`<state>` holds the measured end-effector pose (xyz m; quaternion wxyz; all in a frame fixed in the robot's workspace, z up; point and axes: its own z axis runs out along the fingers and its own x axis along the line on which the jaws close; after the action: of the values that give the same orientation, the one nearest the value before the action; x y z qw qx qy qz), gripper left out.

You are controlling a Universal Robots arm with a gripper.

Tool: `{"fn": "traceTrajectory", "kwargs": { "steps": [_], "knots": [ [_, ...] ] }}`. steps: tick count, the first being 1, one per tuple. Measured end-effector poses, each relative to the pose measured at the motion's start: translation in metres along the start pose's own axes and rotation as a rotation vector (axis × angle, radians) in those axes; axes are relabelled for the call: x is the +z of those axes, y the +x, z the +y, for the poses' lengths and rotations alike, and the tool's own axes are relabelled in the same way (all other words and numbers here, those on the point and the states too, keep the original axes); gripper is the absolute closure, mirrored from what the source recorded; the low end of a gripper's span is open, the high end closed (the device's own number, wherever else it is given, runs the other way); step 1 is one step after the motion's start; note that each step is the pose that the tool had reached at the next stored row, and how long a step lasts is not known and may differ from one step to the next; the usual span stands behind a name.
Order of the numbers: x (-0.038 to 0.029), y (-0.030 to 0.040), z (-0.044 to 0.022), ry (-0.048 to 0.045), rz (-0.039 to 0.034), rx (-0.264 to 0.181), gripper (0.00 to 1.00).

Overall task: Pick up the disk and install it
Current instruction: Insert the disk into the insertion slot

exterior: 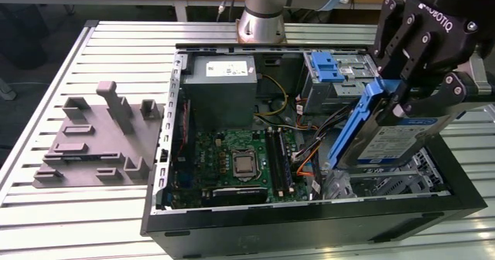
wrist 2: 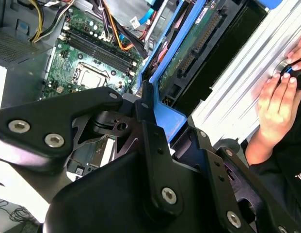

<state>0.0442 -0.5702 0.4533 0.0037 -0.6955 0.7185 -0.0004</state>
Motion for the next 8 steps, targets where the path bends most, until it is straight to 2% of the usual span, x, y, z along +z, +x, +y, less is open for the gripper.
{"fn": "traceTrajectory", "kwargs": {
  "steps": [8],
  "knots": [
    [0.0005, -0.0001, -0.0038, 0.0001, -0.0003, 0.0, 0.64]
  ]
}}
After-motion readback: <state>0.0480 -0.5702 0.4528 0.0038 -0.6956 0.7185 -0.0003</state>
